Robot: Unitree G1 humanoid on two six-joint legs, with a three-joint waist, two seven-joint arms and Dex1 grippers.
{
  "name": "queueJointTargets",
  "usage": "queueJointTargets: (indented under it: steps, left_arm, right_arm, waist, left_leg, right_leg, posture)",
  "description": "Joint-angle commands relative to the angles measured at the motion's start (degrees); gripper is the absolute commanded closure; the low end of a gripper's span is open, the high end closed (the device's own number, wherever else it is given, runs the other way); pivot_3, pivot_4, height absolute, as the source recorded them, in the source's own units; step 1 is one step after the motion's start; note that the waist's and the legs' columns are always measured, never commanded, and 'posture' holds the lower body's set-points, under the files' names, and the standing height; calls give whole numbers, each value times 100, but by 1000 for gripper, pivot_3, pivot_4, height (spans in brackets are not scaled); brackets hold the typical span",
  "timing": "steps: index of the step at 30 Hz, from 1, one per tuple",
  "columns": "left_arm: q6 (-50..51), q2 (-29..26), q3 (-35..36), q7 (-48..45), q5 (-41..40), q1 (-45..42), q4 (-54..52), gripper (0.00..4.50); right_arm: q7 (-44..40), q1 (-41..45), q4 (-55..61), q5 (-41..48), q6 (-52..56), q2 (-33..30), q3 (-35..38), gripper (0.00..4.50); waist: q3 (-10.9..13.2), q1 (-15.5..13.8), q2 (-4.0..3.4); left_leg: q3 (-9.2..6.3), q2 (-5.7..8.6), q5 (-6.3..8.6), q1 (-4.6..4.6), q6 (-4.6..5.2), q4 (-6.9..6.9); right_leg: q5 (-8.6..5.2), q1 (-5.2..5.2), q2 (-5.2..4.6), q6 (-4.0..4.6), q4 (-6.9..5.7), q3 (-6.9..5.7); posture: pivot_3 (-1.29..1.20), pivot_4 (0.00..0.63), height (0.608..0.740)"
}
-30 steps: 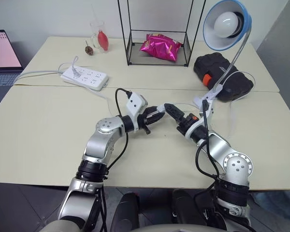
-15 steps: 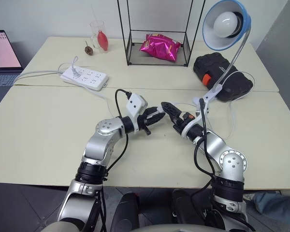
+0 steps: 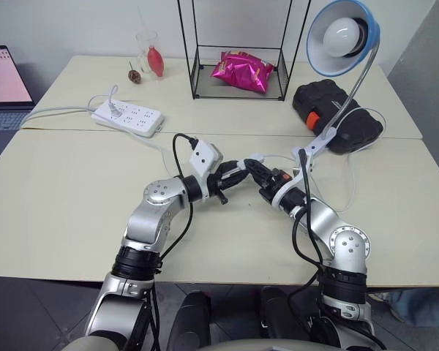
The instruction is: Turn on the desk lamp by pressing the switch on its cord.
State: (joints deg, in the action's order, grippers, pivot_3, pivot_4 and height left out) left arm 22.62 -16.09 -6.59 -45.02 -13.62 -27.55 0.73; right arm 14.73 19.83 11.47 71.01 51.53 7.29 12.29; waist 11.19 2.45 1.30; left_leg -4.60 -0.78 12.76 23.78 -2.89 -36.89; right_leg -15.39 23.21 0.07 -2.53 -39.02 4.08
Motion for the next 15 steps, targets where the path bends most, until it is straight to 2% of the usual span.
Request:
queueJointTargets:
  steps: [1, 4, 9, 11, 15]
  left_arm:
    - [-20, -21, 9, 7, -112, 21, -238, 3447]
    - [-6, -27, 3, 19, -119, 35, -257, 3447]
    - [2, -40, -16, 52, -159, 40, -274, 3447]
    - [4, -43, -20, 59, -171, 38, -273, 3448]
    - [14, -43, -26, 74, -187, 31, -274, 3448]
  right_arm:
    - [9, 45, 113, 185, -123, 95, -36, 3397]
    - [21, 24, 117, 227, -138, 90, -54, 3947]
    - [-50, 3, 124, 282, -109, 38, -101, 3951]
    - [-168, -5, 182, 323, -107, 11, -136, 3244]
    - [-279, -15, 279, 424, -101, -16, -183, 2378]
  waist:
    - [0, 1, 0]
    - [0, 1, 0]
    - [0, 2, 0]
    - [0, 2, 0]
    - [0, 2, 0]
  left_leg:
    - [0, 0, 0, 0, 0, 0]
    - [-1, 0, 0, 1, 0, 1]
    - [0, 0, 0, 1, 0, 1]
    - [0, 0, 0, 1, 0, 2]
    - [0, 0, 0, 1, 0, 2]
  right_leg:
    - [0, 0, 0, 0, 0, 0]
    - [0, 1, 0, 0, 1, -1]
    - [-6, 1, 0, -10, 1, 0]
    - [-11, 1, 0, -19, 1, 0]
    - [-12, 1, 0, -19, 2, 0]
  posture:
    - [0, 150, 740]
    - [0, 150, 740]
    - [0, 150, 740]
    - [0, 150, 740]
    - [0, 150, 740]
